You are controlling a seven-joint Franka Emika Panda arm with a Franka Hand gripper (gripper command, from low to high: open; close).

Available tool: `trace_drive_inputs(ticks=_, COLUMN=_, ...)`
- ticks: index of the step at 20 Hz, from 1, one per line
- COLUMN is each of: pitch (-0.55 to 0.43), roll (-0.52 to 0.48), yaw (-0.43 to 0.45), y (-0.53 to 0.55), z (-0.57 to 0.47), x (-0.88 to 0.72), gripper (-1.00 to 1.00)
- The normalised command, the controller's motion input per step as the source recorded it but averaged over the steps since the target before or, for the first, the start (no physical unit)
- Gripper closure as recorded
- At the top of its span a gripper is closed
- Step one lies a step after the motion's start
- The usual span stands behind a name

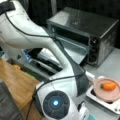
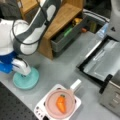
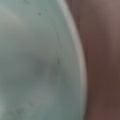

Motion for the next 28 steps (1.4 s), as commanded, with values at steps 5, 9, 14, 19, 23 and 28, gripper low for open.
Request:
trace_drive_inputs(ticks=5, pitch=0.019, roll=0.264, yaw=0.109, y=-0.07, z=-0.07, x=0.31, gripper=-1.0)
trace_drive_inputs(ticks=9, pitch=0.008, roll=0.232, yaw=0.076, y=0.0, z=-0.04, x=0.29, gripper=-1.0)
trace_drive_inputs(ticks=14, pitch=0.018, roll=0.197, yaw=0.041, y=-0.14, z=0.06, x=0.22, gripper=-1.0)
trace_drive_inputs(ticks=19, pitch=0.029, roll=0.196, yaw=0.048, y=-0.2, z=0.1, x=0.17, gripper=1.0)
trace_drive_inputs(ticks=23, pitch=0.041, roll=0.21, yaw=0.055, y=-0.17, z=0.12, x=0.13, gripper=1.0)
trace_drive_inputs(ticks=28, pitch=0.056, roll=0.231, yaw=0.024, y=-0.1, z=0.12, x=0.09, gripper=1.0)
